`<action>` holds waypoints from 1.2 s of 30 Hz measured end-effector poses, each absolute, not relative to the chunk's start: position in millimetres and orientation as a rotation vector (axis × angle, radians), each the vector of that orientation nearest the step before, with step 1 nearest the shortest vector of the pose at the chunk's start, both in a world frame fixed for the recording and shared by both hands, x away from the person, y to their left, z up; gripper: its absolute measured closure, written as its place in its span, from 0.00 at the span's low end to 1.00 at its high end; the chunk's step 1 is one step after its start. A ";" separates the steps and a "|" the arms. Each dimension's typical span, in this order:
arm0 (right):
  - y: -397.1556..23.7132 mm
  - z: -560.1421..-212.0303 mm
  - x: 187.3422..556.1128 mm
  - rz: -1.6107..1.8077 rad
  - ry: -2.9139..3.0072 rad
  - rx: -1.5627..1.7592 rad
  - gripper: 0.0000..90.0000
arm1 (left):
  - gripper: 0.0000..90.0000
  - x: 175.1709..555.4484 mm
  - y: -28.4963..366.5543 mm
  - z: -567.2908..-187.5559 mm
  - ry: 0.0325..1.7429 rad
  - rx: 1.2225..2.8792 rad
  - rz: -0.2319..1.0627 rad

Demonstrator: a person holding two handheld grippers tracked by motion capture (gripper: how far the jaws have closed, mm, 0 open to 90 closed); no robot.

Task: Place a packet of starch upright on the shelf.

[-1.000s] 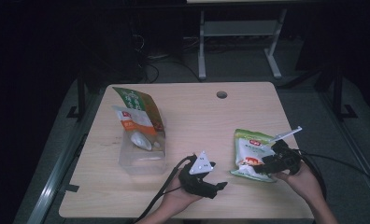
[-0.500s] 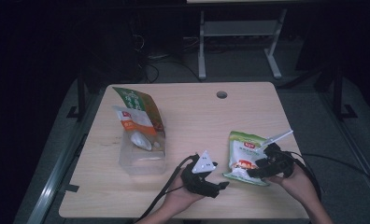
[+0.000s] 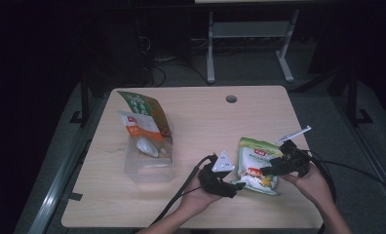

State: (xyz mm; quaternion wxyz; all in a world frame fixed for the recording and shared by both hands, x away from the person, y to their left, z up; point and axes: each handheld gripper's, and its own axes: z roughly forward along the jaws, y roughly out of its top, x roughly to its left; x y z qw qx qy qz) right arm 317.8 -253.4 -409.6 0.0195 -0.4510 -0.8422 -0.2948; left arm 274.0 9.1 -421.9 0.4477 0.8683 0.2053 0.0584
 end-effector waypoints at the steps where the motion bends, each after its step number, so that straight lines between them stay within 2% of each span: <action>1: -254.8 -410.3 320.2 -0.913 -2.608 -1.413 0.39 | 0.42 276.9 6.0 -421.9 0.503 2.164 0.150; 15: -282.5 -428.0 346.6 -0.863 -2.486 -1.639 0.37 | 0.67 302.0 -19.0 -429.7 0.596 2.162 0.074; 23: -293.9 -435.9 353.4 -0.843 -2.423 -1.710 0.36 | 0.71 301.4 -26.6 -432.9 0.610 2.187 0.078; 36: -307.0 -449.8 353.2 -0.835 -2.324 -1.753 0.37 | 0.72 299.3 -29.3 -434.2 0.588 2.216 0.119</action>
